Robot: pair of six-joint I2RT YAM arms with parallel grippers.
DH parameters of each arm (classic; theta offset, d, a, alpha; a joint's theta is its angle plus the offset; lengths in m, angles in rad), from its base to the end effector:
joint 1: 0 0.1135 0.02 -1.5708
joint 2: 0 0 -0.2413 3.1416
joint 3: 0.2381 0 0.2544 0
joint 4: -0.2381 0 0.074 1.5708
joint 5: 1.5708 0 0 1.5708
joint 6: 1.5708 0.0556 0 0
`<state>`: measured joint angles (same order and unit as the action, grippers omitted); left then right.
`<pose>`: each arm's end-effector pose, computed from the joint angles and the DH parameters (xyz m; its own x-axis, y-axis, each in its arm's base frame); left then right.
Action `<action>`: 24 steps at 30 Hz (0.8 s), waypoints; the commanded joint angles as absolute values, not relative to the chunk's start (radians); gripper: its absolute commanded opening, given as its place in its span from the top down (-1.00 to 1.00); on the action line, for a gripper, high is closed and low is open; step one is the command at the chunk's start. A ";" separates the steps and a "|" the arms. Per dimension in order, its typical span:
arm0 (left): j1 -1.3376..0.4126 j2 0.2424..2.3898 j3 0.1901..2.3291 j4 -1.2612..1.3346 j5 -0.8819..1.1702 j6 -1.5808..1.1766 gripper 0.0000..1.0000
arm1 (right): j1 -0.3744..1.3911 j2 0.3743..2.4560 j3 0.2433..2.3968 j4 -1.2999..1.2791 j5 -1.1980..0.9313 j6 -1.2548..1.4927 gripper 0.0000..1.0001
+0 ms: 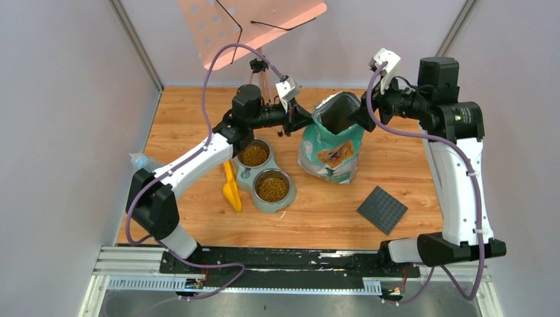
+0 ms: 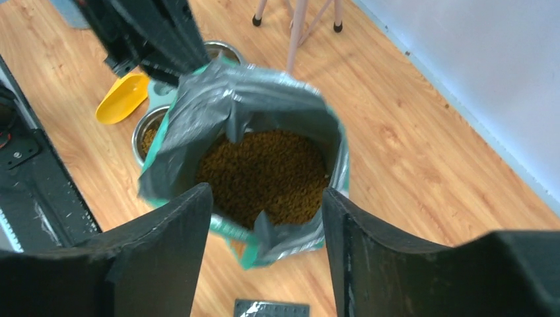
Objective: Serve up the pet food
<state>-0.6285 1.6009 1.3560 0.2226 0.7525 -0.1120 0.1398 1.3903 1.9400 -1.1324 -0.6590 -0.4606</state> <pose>0.2982 -0.2637 0.3504 -0.1277 -0.0081 -0.9918 0.9737 0.1890 -0.1269 0.2474 0.0692 0.4663 -0.2141 -0.3850 -0.8977 -0.7944 0.6034 -0.0693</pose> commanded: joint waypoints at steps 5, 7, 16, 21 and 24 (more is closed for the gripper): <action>-0.634 1.598 1.349 0.286 0.597 -0.218 1.00 | 0.066 1.247 1.829 -1.181 -0.753 -0.434 -0.41; -0.634 1.611 1.358 0.290 0.566 -0.240 1.00 | 0.063 1.232 1.809 -1.193 -0.755 -0.459 -0.45; -0.633 1.625 1.369 0.296 0.549 -0.246 1.00 | 0.063 1.189 1.636 -1.105 -0.667 -0.513 -0.42; -0.630 1.626 1.373 0.275 0.549 -0.225 1.00 | 0.053 1.222 1.625 -1.068 -0.643 -0.508 -0.28; -0.625 1.622 1.371 0.267 0.550 -0.217 1.00 | 0.029 1.236 1.620 -1.045 -0.641 -0.509 -0.17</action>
